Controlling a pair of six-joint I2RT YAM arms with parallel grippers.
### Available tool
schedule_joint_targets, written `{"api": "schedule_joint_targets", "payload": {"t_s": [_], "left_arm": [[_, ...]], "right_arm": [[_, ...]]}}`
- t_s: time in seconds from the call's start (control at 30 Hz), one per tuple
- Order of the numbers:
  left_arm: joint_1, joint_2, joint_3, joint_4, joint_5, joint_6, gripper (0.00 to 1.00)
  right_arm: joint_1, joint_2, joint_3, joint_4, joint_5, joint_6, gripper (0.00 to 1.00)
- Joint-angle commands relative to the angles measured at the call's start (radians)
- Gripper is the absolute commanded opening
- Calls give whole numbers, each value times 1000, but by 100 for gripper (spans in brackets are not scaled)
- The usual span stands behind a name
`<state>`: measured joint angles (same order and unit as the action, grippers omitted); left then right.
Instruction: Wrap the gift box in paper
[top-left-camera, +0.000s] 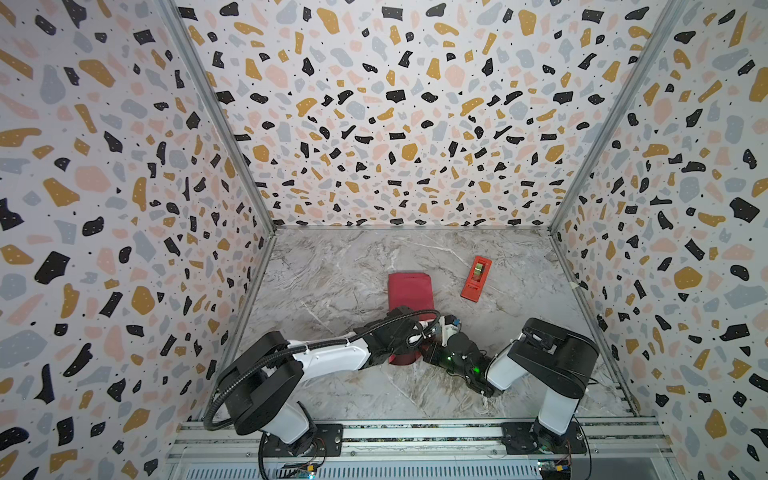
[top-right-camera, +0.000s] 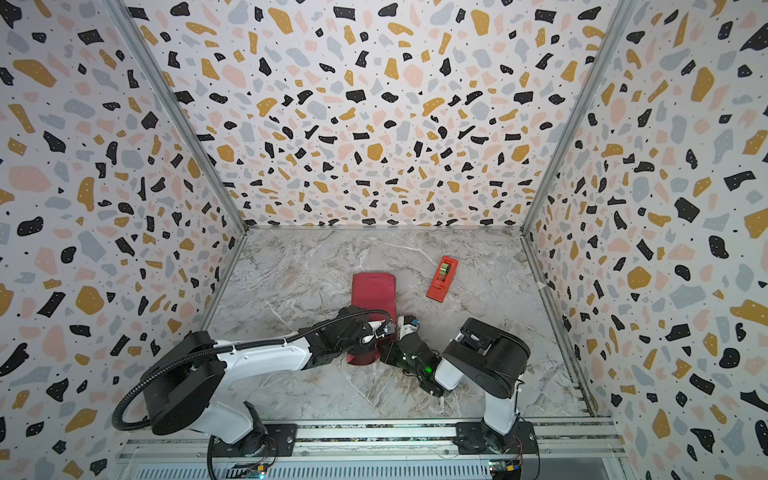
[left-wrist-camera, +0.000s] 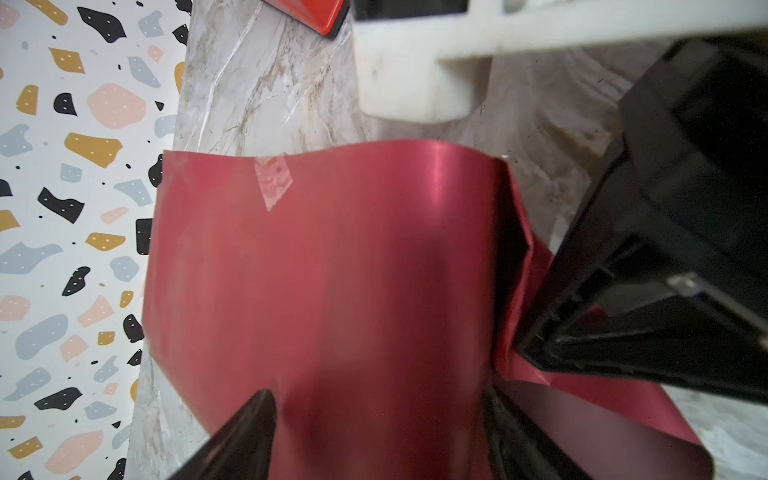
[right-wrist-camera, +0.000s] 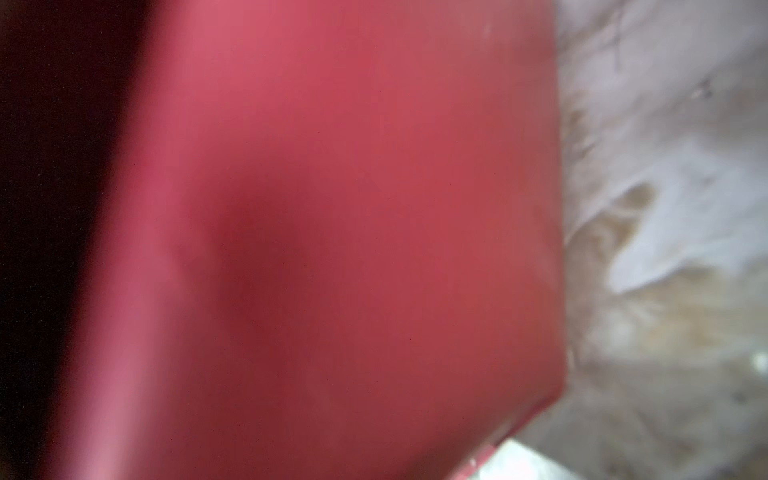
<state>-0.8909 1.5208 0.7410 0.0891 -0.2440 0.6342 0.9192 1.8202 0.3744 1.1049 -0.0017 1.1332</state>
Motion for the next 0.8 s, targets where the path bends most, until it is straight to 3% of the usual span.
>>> {"api": "schedule_joint_targets", "payload": {"t_s": [0.0, 0.27, 0.77], "left_arm": [[7, 6, -7, 14, 14, -16, 78], [7, 7, -8, 17, 11, -21, 78], [8, 3, -6, 9, 11, -28, 78]], "right_arm": [[2, 37, 5, -42, 52, 11, 1], [44, 36, -27, -85, 88, 88, 1], [33, 37, 14, -190, 58, 87, 4]]}}
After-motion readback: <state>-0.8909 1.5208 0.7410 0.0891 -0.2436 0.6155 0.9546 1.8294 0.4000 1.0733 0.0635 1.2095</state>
